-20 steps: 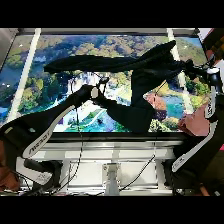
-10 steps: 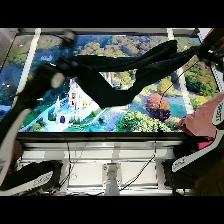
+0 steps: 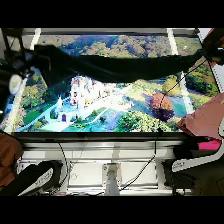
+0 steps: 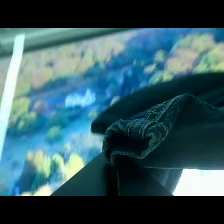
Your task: Fold the clothes and pants, and hang the long-sleeved shirts on hangers.
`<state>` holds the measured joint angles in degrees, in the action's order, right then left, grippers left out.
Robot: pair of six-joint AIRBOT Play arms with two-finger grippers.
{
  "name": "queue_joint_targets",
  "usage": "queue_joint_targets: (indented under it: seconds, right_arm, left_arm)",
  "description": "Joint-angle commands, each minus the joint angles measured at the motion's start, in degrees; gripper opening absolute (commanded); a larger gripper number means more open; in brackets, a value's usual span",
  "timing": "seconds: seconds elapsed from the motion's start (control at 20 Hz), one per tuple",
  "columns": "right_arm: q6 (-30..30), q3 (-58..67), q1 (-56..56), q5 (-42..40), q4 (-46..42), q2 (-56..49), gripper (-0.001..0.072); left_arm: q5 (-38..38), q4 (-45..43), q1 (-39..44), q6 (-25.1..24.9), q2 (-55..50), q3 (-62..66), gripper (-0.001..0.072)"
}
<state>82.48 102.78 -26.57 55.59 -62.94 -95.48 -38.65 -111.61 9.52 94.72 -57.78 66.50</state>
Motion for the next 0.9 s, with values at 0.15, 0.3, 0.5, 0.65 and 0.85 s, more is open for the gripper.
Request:
queue_joint_targets:
  seconds: [0.15, 0.3, 0.5, 0.65, 0.85]
  right_arm:
    - [2.0, -18.9, -0.5, -3.0, -6.0, 12.2, 0.0023]
    - [2.0, -24.8, -2.3, -5.1, -6.2, 16.5, 0.0023]
    - [2.1, -25.0, -4.9, -5.2, -6.1, 17.0, 0.0023]
    - [2.1, -25.0, -5.2, -5.2, -6.2, 17.0, 0.0023]
    - [2.0, -25.0, -5.2, -5.3, -6.3, 17.0, 0.0024]
  left_arm:
    - [-6.4, 0.6, -1.0, 1.3, 0.5, -16.7, 0.0020]
    - [-15.8, 4.5, -0.9, 1.3, 0.5, -18.5, 0.0022]
    - [-20.6, 4.5, -1.0, -3.7, 0.5, -18.5, 0.0473]
    - [-20.5, 4.5, -1.0, -3.4, 0.5, -18.5, 0.0705]
    - [-16.3, 5.1, -4.2, 3.3, 0.5, -18.5, 0.0702]
